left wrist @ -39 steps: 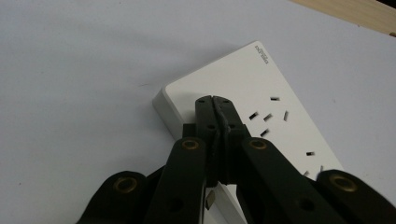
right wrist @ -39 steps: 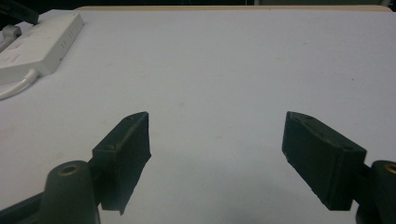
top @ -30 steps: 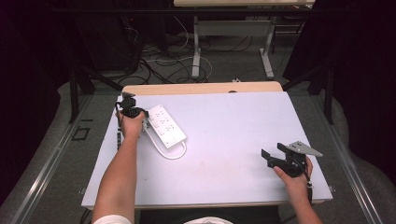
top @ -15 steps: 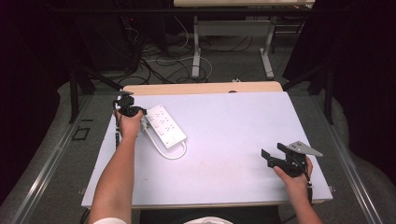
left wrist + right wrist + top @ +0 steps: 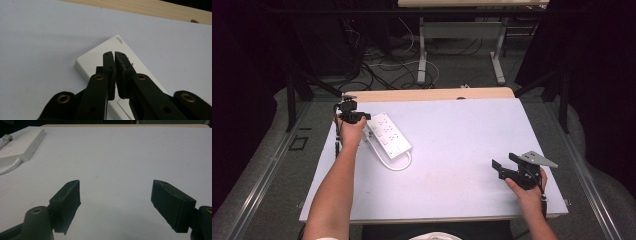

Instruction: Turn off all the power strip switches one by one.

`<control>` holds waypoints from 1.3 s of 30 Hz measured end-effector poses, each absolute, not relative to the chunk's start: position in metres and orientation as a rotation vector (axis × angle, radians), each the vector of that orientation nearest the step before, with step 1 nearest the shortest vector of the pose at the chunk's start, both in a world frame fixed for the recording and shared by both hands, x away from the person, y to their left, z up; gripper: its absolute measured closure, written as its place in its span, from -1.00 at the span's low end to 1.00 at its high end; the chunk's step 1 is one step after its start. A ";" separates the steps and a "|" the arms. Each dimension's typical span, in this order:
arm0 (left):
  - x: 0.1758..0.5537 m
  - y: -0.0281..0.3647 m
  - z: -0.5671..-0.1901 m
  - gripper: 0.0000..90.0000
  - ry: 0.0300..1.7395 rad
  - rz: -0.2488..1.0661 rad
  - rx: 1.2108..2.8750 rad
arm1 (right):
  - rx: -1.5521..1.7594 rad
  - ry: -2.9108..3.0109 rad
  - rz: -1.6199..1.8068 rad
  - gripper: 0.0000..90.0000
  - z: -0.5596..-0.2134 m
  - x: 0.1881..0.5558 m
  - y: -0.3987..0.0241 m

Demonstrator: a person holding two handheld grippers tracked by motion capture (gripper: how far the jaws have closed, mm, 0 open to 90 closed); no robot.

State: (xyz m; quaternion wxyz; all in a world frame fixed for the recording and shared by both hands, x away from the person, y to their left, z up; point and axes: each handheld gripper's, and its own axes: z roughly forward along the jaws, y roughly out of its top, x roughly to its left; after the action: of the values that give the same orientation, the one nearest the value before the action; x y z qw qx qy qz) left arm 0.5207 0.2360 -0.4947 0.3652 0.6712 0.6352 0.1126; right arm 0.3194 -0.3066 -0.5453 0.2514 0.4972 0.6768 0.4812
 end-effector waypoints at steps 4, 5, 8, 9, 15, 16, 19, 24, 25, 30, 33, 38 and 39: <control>0.517 0.230 -0.489 0.85 1.598 0.302 1.732 | 1.349 1.840 1.312 -0.49 -0.545 0.319 -0.307; 0.516 0.230 -0.488 0.80 1.586 0.309 1.743 | 1.347 1.841 1.312 -0.49 -0.545 0.319 -0.307; 0.513 0.226 -0.483 0.71 1.562 0.305 1.756 | 1.338 1.843 1.321 -0.49 -0.545 0.320 -0.307; 0.512 0.224 -0.482 0.66 1.551 0.316 1.754 | 1.338 1.843 1.321 -0.49 -0.545 0.320 -0.307; 0.506 0.217 -0.477 0.42 1.503 0.337 1.779 | 1.345 1.847 1.311 -0.49 -0.545 0.319 -0.307; 0.505 0.215 -0.476 0.38 1.494 0.337 1.787 | 1.341 1.843 1.313 -0.49 -0.545 0.319 -0.307; 0.500 0.213 -0.473 0.27 1.465 0.335 1.817 | 1.334 1.831 1.319 -0.49 -0.544 0.319 -0.308; 0.489 0.209 -0.467 0.12 1.431 0.337 1.827 | 1.328 1.833 1.313 -0.49 -0.543 0.316 -0.308; 0.487 0.209 -0.466 0.09 1.426 0.332 1.825 | 1.338 1.822 1.327 -0.49 -0.543 0.315 -0.308; 0.477 0.208 -0.462 -0.04 1.384 0.367 1.821 | 1.346 1.815 1.308 -0.49 -0.542 0.313 -0.310; 0.472 0.209 -0.458 -0.15 1.351 0.364 1.840 | 1.356 1.813 1.310 -0.49 -0.542 0.312 -0.311; 0.460 0.207 -0.451 -0.23 1.287 0.422 1.851 | 1.352 1.814 1.300 -0.49 -0.542 0.313 -0.311; 0.458 0.206 -0.450 -0.24 1.273 0.430 1.854 | 1.363 1.814 1.301 -0.49 -0.542 0.313 -0.311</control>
State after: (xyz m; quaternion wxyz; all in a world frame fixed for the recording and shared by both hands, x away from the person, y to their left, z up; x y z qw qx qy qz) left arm 0.4575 0.2064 -0.4497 0.4133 0.7373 0.5063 0.1710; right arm 0.3126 -0.3105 -0.5424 0.2597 0.5033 0.6698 0.4803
